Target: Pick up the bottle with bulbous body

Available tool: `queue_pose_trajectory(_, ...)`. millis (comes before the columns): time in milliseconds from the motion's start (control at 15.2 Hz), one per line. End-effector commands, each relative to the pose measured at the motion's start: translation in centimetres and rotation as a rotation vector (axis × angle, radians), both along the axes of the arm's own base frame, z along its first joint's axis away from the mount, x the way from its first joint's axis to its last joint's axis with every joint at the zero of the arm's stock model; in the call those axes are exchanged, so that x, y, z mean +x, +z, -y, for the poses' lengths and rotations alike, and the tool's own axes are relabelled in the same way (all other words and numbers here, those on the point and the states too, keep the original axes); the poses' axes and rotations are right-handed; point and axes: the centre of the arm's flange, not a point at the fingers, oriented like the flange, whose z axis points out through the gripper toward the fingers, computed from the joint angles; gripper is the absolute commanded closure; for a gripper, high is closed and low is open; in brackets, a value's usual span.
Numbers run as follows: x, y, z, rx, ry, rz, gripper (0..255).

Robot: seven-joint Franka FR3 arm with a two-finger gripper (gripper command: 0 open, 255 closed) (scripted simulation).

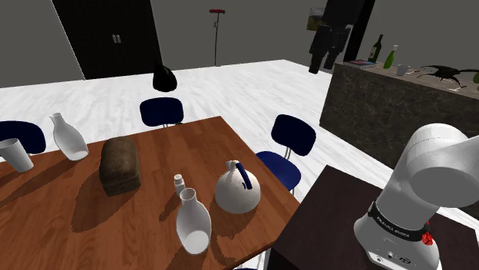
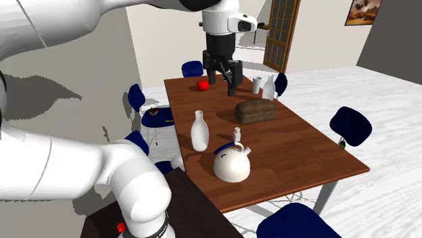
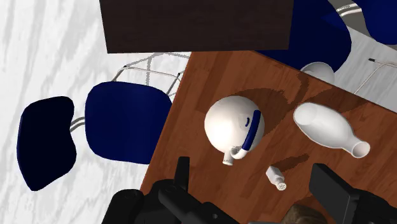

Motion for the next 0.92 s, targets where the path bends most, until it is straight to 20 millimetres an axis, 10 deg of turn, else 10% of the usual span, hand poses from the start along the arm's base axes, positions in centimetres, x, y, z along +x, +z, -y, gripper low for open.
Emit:
queue_pose_trajectory(0, 0.0, 0.0, 0.0, 0.0, 0.0, 0.0, 0)
queue_pose_trajectory(858, 5.9, -9.9, -13.1, -0.016, -0.026, -0.024, 0)
